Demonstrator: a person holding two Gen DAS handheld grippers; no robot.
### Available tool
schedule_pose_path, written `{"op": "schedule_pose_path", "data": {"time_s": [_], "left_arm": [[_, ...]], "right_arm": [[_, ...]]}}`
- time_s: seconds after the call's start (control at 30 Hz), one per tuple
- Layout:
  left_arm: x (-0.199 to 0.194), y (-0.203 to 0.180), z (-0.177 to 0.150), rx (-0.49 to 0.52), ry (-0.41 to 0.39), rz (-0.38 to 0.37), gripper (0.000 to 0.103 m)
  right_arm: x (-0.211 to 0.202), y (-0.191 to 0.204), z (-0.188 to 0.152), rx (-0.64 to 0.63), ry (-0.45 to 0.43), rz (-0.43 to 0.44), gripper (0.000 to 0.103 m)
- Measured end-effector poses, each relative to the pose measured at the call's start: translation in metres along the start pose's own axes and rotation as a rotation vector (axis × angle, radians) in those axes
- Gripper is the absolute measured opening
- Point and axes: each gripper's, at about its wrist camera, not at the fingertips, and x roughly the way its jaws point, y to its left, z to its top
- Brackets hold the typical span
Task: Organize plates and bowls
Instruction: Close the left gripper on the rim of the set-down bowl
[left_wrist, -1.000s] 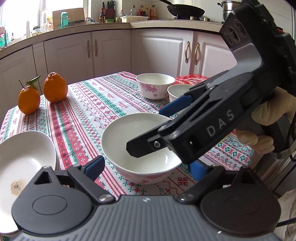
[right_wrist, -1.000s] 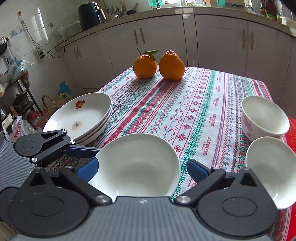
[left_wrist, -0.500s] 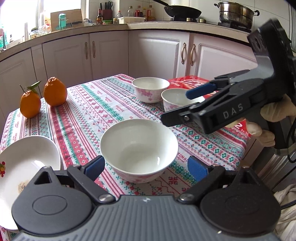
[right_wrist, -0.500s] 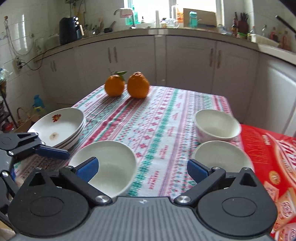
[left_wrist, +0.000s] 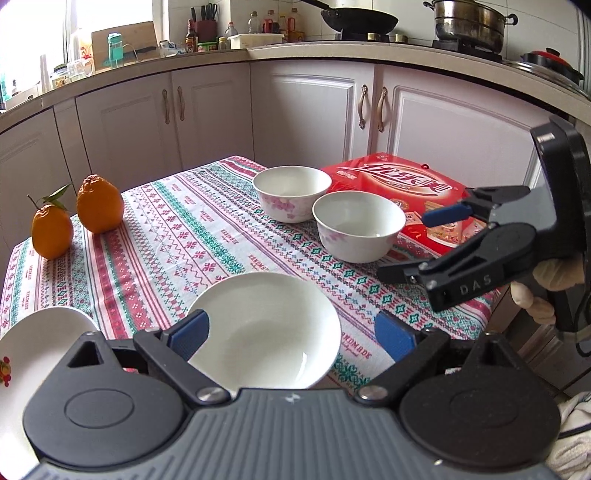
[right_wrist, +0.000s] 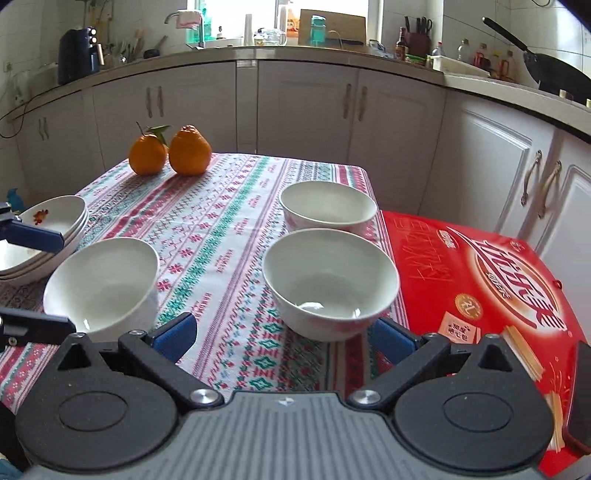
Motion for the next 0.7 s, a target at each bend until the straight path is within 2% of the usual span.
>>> {"op": "schedule_pose_path", "data": {"time_s": [0.27,0.53,0.7], "left_arm": [[0.025,-0.007,0.023,0.008,0.015,-0.026,0.096],[0.061,-0.015,0.052,0.044,0.025,-0.084,0.096],[0.089,-0.021,0.068,0.055,0.037,-0.121,0.096]], "right_arm": [[0.005,-0.008,-0.004,-0.023,0.006,-0.011,0.103],[0.011,-0.016,-0.004,-0.091,-0.006,-0.041,0.103],[0.021,-0.027,-0.003,-0.094,0.002,-0.031,0.103]]}}
